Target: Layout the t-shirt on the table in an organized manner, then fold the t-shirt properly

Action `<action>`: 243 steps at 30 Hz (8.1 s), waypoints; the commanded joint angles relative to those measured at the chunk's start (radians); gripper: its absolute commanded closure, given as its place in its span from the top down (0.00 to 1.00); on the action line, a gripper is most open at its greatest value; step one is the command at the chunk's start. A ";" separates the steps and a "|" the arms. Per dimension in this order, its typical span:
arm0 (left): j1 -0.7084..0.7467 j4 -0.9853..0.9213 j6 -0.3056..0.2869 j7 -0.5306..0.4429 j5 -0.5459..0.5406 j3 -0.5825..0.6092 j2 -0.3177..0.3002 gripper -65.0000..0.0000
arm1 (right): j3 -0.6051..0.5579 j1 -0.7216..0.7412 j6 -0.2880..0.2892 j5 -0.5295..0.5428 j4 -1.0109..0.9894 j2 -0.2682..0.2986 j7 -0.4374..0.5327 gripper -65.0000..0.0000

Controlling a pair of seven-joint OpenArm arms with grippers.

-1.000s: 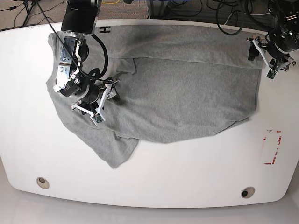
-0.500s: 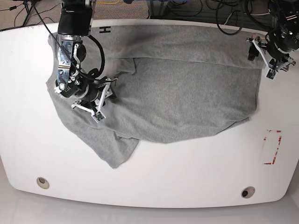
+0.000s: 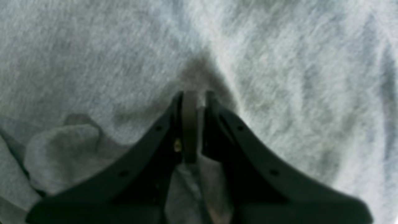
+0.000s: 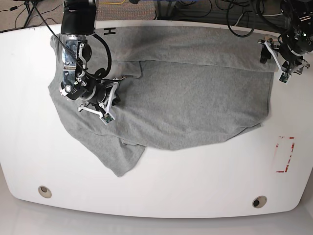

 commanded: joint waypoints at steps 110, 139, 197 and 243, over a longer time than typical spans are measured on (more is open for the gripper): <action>-0.027 -0.044 -0.001 -0.015 -0.012 0.009 -0.014 0.68 | 0.153 0.041 0.000 0.058 0.180 -0.036 0.029 0.28; -0.429 -0.044 -0.001 0.058 -0.005 -0.184 0.023 0.68 | 0.340 0.449 -0.011 0.058 -0.869 0.263 0.512 0.68; -0.910 -1.049 -0.001 -0.175 -0.005 0.051 -0.026 0.69 | 0.342 0.424 -0.001 -0.026 -0.923 0.133 0.552 0.13; -0.832 -0.650 -0.001 -0.103 -0.005 0.118 -0.029 0.10 | 0.342 0.424 -0.001 -0.029 -0.923 0.133 0.552 0.12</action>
